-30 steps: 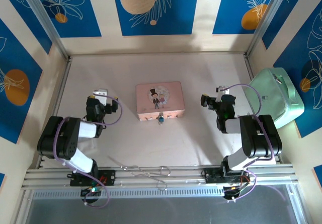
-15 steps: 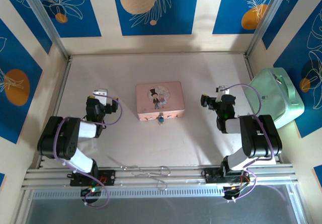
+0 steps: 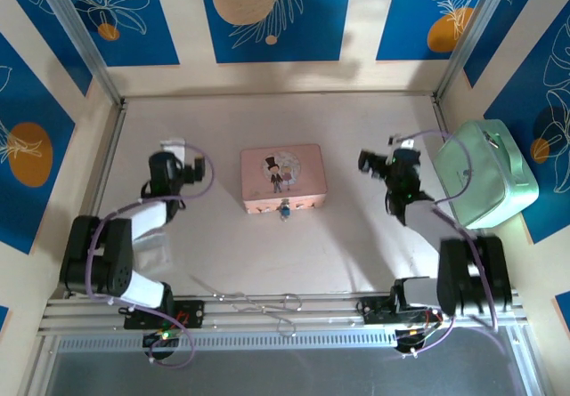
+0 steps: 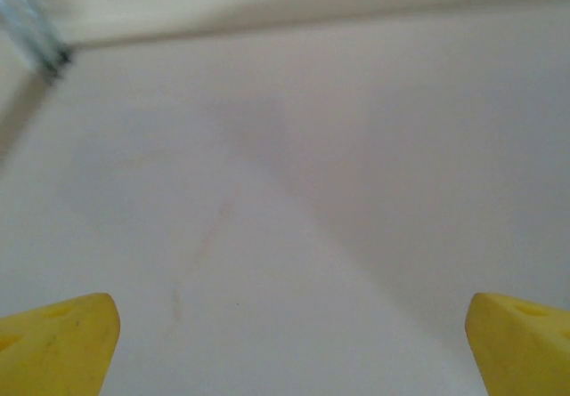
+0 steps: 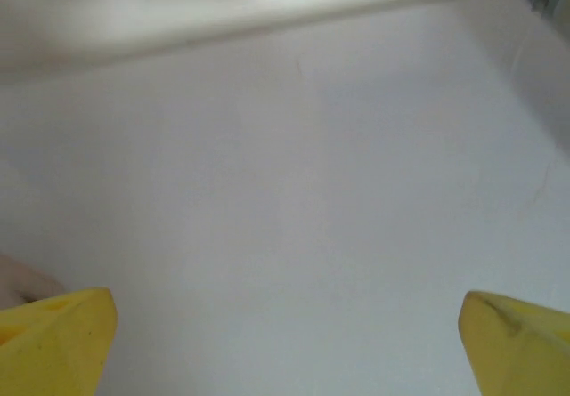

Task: Unlock the padlock with the key

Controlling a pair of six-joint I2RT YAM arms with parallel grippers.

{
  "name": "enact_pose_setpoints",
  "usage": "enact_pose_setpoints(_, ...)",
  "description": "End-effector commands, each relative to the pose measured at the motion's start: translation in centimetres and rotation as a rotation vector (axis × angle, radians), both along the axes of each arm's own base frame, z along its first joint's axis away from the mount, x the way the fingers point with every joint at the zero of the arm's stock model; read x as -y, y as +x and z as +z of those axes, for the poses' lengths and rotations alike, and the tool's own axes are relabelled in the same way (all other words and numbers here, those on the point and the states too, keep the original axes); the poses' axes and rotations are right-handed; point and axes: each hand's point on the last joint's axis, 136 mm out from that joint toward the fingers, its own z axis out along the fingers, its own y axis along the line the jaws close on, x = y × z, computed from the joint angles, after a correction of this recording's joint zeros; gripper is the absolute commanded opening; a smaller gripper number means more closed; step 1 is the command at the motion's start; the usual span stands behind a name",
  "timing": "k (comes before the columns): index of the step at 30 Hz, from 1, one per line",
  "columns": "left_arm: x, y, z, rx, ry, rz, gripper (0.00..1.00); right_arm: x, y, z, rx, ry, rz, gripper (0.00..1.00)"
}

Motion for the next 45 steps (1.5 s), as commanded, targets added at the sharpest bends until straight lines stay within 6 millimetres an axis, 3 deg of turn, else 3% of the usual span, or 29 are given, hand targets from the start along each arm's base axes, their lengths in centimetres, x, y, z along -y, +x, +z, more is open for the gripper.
enact_pose_setpoints(1, -2.5, -1.6, 6.8, 0.009, -0.123, 0.213, 0.98, 0.6, -4.3, 4.5, -0.085, 0.252, -0.149, 0.99)
enact_pose_setpoints(3, -0.3, -2.5, 8.9, 0.011, -0.294, 0.171, 0.93, 0.9, -6.0, 3.6, -0.096, 0.435, -0.215, 0.99)
enact_pose_setpoints(4, 1.6, -3.2, 9.3, -0.004, -0.369, 0.135, 0.93, 0.0, -6.4, 3.5, -0.101, 0.513, -0.137, 0.99)
enact_pose_setpoints(6, 6.4, -4.8, 9.1, -0.058, -0.435, 0.018, 0.91, -0.7, -7.8, 2.5, -0.189, 0.534, -0.155, 0.99)
enact_pose_setpoints(10, 15.3, -9.3, 6.8, -0.201, -0.427, -0.2, 0.9, -6.0, -10.8, 1.8, -0.274, 0.272, -0.063, 0.94)
enact_pose_setpoints(13, 18.0, -11.9, 5.3, -0.241, -0.456, -0.262, 0.85, -10.9, -13.3, 1.7, -0.242, 0.07, 0.062, 0.95)
enact_pose_setpoints(15, 18.8, -12.9, 4.4, -0.256, -0.541, -0.278, 0.84, -13.9, -14.9, 0.8, -0.261, 0.001, 0.155, 0.94)
enact_pose_setpoints(19, 19.6, -13.9, 2.6, -0.306, -0.623, -0.295, 0.83, -17.7, -16.8, -2.3, -0.339, -0.089, 0.214, 0.91)
enact_pose_setpoints(22, 19.9, -14.3, 2.0, -0.344, -0.632, -0.307, 0.82, -20.0, -17.3, -4.3, -0.391, -0.125, 0.234, 0.91)
enact_pose_setpoints(27, 19.9, -14.8, 1.2, -0.368, -0.645, -0.301, 0.79, -26.5, -17.5, -6.9, -0.456, -0.023, 0.46, 0.87)
enact_pose_setpoints(36, 20.5, -15.8, -1.1, -0.458, -0.717, -0.285, 0.74, -27.9, -14.8, -9.6, -0.495, -0.003, 0.376, 0.8)
enact_pose_setpoints(45, 21.3, -15.5, -1.0, -0.452, -0.754, -0.31, 0.73, -27.6, -13.2, -11.1, -0.525, 0.005, 0.316, 0.7)
